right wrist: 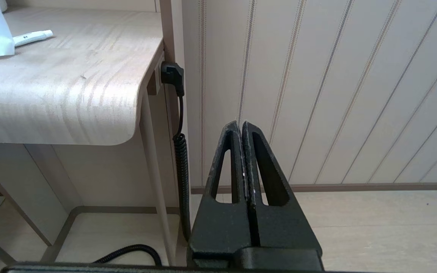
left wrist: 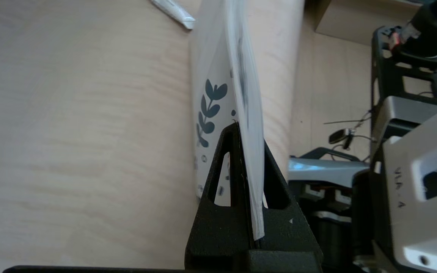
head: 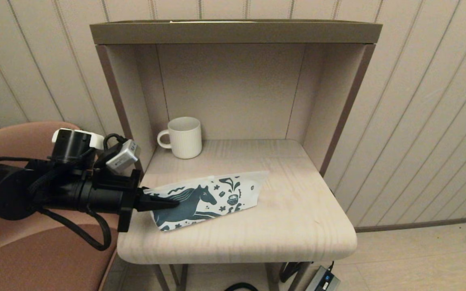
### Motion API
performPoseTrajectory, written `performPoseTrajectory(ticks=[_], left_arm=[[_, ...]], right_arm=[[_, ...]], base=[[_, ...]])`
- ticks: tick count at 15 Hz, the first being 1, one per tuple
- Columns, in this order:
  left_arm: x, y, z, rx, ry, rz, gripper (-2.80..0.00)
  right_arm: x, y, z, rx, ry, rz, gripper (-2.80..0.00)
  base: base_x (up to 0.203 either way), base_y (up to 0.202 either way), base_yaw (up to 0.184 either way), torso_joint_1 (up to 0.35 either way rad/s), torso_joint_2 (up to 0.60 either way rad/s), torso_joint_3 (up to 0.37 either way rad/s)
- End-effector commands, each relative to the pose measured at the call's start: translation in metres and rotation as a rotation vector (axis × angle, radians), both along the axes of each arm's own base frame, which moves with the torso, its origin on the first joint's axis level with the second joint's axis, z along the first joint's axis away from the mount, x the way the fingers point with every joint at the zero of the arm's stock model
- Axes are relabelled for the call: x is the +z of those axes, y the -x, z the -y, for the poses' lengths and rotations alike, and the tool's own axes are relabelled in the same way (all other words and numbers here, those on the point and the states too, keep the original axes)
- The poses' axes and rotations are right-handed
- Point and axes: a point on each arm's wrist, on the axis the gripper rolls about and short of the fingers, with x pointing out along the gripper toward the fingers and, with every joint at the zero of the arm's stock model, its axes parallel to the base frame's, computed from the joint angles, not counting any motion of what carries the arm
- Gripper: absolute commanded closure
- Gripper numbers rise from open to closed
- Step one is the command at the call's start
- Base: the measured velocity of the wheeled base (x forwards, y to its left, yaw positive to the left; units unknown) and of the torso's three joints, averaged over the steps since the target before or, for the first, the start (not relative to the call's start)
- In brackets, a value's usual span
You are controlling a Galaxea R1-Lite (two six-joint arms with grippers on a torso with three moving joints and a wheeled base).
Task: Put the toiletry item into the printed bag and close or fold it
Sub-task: Pick up the storage bag
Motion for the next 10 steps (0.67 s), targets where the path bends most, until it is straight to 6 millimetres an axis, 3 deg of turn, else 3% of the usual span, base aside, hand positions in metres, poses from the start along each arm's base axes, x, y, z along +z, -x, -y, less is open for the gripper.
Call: performPoseTrajectory(ticks=[1,3,6,10], left_arm=[[0.017,0.006,0.001,-0.012,0.012,0.039,0.00],[0.036,0.010,0.004,-0.016,0.007,0.056,0.00],[0.080,0.033,0.027,-0.106,0.006,0.051,0.00],[0.092,0.044,0.032,-0.111,-0.017,0.049,0.00]], right_arm=[[0.000,0.000,0.000,0.001,0.000,0.002,0.00],[0.000,0.000,0.000,-0.001,0.000,0.002,0.00],[0.000,0.000,0.000,0.000,0.001,0.002,0.00],[-0.009,-0.001,0.000,-0.003,0.008,-0.088,0.00]], base=[[0.000,0.000,0.000,0.000,0.00,0.000],[0.000,0.000,0.000,0.000,0.00,0.000],[0.000,0.000,0.000,0.000,0.00,0.000],[0.000,0.000,0.000,0.000,0.00,0.000]])
